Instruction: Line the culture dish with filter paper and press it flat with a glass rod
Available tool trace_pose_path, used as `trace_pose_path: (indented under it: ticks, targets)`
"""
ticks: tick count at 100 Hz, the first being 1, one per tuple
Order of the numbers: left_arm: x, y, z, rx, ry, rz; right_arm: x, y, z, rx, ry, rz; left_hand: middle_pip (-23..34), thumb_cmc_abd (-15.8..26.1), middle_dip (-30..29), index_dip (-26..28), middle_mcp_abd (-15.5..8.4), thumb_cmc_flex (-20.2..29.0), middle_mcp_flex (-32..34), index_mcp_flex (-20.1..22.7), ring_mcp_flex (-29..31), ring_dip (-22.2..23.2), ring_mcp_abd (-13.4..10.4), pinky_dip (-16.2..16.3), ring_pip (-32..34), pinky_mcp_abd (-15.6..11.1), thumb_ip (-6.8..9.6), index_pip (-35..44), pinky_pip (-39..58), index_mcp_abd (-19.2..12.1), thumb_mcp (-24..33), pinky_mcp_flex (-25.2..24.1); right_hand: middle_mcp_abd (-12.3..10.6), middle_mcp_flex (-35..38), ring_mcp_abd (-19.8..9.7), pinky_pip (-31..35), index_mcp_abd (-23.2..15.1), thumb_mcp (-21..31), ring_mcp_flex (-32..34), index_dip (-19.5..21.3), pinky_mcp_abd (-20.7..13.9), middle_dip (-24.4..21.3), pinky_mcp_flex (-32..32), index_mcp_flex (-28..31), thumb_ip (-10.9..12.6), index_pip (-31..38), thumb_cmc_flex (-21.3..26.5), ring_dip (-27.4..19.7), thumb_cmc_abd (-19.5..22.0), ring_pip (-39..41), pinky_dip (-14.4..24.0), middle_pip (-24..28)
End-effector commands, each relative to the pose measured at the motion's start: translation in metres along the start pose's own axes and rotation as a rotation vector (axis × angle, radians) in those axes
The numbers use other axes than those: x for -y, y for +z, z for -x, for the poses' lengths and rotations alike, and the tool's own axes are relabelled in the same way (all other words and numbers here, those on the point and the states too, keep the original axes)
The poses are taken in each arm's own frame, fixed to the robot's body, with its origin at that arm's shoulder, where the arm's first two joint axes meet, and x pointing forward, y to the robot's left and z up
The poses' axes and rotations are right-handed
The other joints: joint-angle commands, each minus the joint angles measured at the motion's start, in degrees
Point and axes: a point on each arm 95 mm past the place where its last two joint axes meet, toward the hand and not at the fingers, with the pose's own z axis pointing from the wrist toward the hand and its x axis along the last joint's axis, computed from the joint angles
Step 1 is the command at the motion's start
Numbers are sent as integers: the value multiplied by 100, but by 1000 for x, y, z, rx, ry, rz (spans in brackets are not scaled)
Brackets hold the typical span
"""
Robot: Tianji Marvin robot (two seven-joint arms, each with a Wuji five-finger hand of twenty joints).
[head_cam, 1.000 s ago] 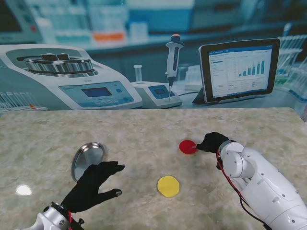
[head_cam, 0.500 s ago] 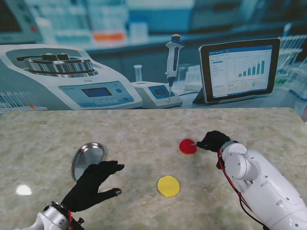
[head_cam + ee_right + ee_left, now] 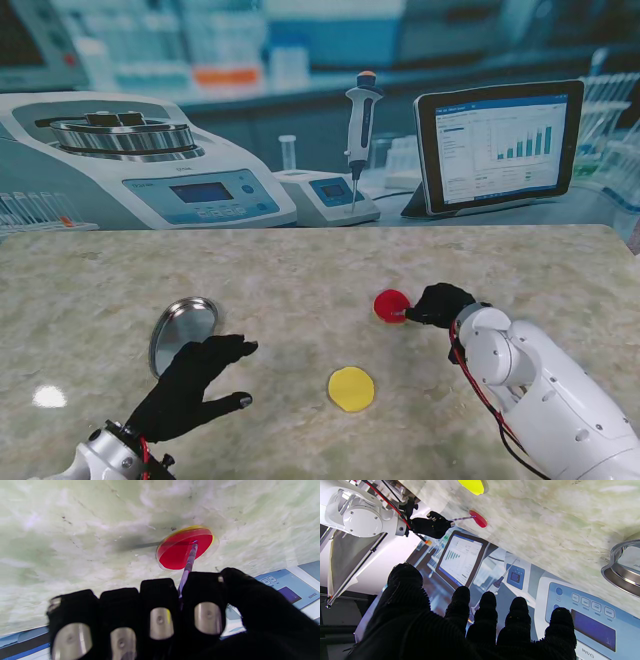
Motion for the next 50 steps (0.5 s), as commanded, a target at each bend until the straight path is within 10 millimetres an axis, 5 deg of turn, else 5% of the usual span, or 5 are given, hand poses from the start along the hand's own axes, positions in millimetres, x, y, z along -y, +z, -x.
trace_pose_path:
  ticks: [1,50]
  targets:
    - [-2,-2,0,2,-3,7,5,2,4,19,-2,-25,-105,133,-79,-74,-4,90,-176,6,-145,-59,-178,-155,-83,-160,171,-142,-257,88,-118,-81,-242,348,-436,1746,489,-52,232,12,-130,41,237,396,55,343,-94,109,20,677,-50,773]
    - [-1,-2,0,6,-1,7,3,3,13,91,-67,-14,-108,137,-80,-77,0,91,-178,2,-151,-61,-182,-160,-85,-160,171,-148,-256,104,-120,-82,-242,348,-477,1746,491,-88,233,11,-200,42,279,394,61,336,-82,129,29,681,-66,773]
